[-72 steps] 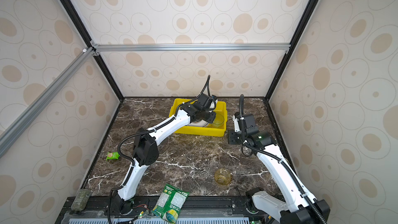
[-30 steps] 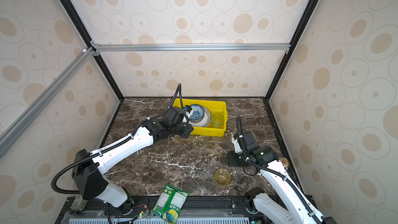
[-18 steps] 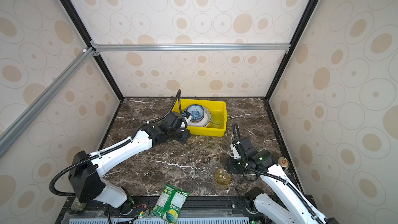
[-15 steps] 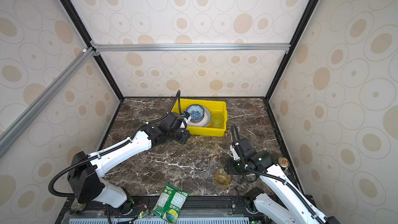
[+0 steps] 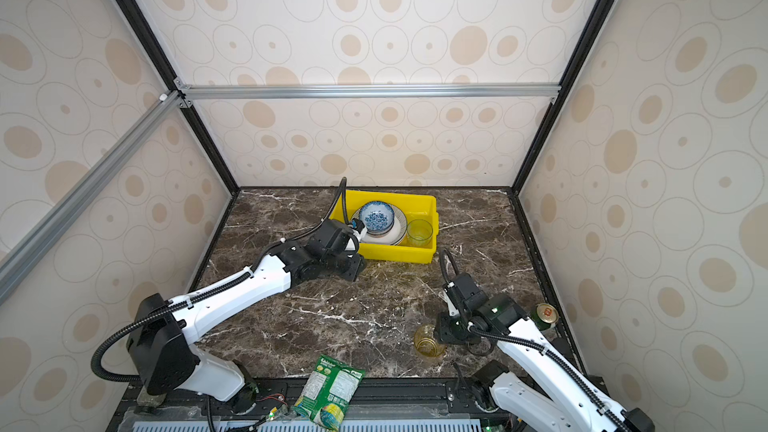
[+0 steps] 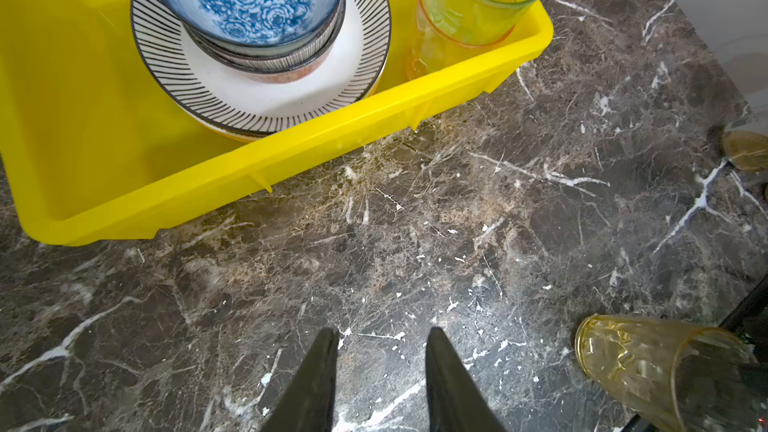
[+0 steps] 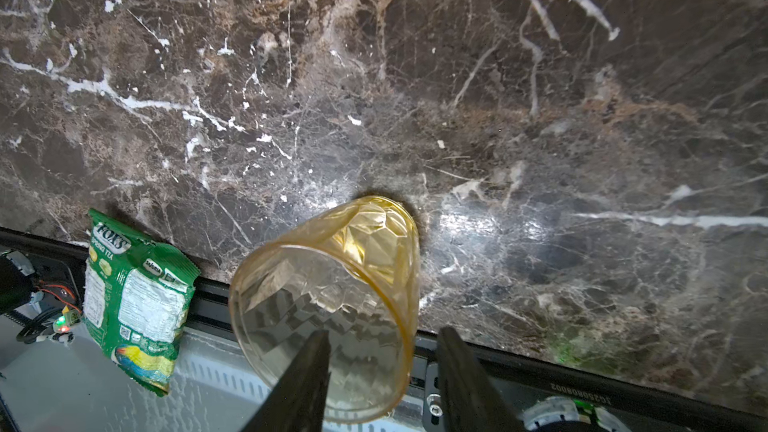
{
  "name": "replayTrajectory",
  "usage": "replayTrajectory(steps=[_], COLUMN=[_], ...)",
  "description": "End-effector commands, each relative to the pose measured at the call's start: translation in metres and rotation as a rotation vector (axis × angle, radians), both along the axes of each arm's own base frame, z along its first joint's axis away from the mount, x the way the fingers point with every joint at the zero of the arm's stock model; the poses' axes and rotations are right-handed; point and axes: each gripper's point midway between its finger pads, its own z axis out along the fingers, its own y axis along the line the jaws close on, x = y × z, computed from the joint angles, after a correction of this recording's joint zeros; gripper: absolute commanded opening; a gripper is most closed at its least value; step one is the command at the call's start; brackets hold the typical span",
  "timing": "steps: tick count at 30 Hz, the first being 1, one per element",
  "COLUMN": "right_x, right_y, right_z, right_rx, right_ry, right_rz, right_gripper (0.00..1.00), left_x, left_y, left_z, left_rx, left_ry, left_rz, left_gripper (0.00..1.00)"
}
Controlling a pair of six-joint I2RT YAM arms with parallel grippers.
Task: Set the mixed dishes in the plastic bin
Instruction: 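Lower the right gripper onto the amber cup's rim and close it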
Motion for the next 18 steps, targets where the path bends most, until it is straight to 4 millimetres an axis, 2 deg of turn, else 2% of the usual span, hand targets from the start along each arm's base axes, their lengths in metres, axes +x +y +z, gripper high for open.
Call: replayTrajectory(steps=[1, 18], right_x=[-0.002, 0.002], right_y=[-0.002, -0.002], right_z=[-0.005, -0.019], right_rx=[-0.026, -0.078], right_ry=[0.013, 0.033], right_rz=[-0.008, -0.016], right_gripper=[0.45, 0.36], left_x=[0.001, 0.0], left_y=[0.002, 0.003], left_z=[0.014, 0.002], left_rx=[-0.037, -0.027], left_ry=[-0.022, 0.003], left_rz=[0.015, 0.02], left_gripper=[0.36, 0.36])
